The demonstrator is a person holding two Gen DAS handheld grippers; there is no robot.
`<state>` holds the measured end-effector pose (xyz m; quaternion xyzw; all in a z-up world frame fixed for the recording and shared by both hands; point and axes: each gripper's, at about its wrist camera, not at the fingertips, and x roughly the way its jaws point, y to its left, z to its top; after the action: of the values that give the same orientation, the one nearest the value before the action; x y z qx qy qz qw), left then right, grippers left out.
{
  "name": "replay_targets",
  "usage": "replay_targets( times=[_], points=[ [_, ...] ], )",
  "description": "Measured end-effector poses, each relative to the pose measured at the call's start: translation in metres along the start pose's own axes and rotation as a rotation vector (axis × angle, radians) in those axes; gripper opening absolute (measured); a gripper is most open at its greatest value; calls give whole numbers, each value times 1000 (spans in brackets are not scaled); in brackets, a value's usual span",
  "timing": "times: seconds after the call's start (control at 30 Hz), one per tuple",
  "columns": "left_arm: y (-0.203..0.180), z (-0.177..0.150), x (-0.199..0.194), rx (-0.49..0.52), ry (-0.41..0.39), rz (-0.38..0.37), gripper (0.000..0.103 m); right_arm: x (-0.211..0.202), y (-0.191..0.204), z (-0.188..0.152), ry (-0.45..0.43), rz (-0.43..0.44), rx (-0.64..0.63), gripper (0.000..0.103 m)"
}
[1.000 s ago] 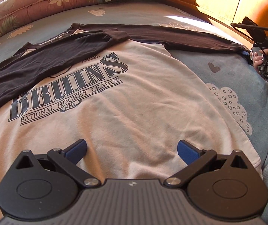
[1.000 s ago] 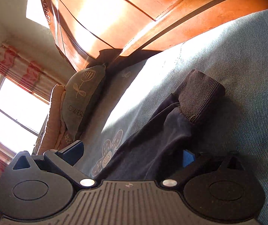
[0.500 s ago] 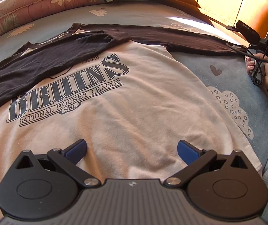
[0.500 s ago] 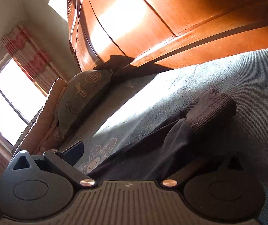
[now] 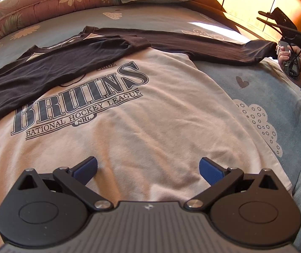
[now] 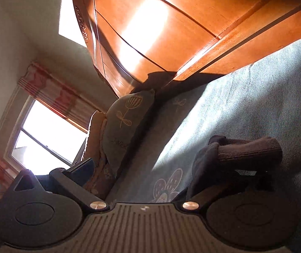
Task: Fold clothes
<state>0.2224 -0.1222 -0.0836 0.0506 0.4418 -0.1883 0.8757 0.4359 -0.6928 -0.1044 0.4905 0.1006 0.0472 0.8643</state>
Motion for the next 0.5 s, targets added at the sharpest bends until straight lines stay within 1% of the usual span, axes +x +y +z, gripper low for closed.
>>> replay_targets(
  times=[0.2, 0.5],
  points=[
    [9, -6, -14, 6, -15, 6, 102, 7, 42, -10, 54, 40, -51, 103],
    [31, -23, -39, 45, -26, 16, 102, 26, 115, -43, 125, 109, -119, 103]
  ],
)
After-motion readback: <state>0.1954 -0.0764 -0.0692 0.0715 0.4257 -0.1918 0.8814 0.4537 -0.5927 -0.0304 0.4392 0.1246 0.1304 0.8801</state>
